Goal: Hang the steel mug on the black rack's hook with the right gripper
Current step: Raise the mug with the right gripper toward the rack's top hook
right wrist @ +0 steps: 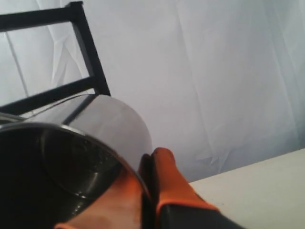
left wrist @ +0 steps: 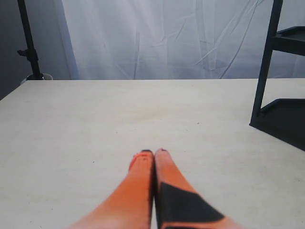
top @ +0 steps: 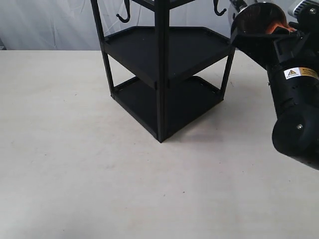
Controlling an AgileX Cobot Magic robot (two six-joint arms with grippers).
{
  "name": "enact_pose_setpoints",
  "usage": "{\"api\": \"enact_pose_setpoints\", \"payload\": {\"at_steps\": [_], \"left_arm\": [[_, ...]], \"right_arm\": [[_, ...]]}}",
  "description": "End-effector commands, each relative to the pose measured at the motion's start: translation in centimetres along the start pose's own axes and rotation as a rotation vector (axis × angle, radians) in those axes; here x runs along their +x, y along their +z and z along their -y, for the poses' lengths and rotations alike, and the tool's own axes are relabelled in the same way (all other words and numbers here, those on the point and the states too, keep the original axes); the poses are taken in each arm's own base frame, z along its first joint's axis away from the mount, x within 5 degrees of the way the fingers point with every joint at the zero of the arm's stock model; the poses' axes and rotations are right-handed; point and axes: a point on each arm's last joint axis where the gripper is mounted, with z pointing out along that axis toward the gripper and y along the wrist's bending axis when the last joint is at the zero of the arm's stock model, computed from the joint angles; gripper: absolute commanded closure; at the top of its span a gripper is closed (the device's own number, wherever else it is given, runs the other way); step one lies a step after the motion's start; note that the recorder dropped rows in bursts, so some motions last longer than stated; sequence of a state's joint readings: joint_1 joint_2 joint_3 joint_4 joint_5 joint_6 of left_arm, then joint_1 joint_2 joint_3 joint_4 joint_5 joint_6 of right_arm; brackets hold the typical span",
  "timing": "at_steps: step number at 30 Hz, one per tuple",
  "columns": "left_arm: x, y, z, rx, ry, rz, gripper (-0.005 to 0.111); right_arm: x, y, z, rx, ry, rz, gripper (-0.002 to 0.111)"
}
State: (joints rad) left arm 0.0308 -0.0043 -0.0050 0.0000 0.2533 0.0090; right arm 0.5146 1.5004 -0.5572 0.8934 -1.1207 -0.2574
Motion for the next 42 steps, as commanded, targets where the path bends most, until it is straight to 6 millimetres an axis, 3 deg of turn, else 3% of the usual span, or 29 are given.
{"api": "enact_pose_setpoints", "payload": {"at_steps": [1, 10, 20, 28, 31, 36, 42], "left_arm": [[0.1, 0.1, 0.0, 0.005, -0.001, 0.004, 0.107], [0.1, 0.1, 0.0, 0.005, -0.001, 0.004, 0.107], [0.1, 0.1, 0.0, 0.005, -0.001, 0.004, 0.107], [0.1, 0.1, 0.0, 0.005, -0.001, 0.004, 0.107], [0.1, 0.1, 0.0, 0.005, -0.001, 0.004, 0.107], [0.1, 0.1, 0.0, 0.005, -0.001, 0.004, 0.107], [0.1, 0.1, 0.0, 0.005, -0.001, 0.004, 0.107]], "right_arm": [[0.2, -0.4, -0.3, 0.033, -0.026, -0.008, 0.109], [2.5, -0.1, -0.5, 0.056, -0.072, -0.021, 0.109], [3.1, 0.3, -0.6, 0.079, -0.075, -0.038, 0.109], [4.1, 1.4, -2.3, 0.015, -0.129, -0.073, 0.108], [4.0, 1.7, -2.8, 0.005, -0.125, -0.078, 0.096], [3.9, 1.7, -2.9, 0.005, -0.118, -0.072, 0.066], [3.9, 1.7, -2.9, 0.007, -0.118, -0.073, 0.062]]}}
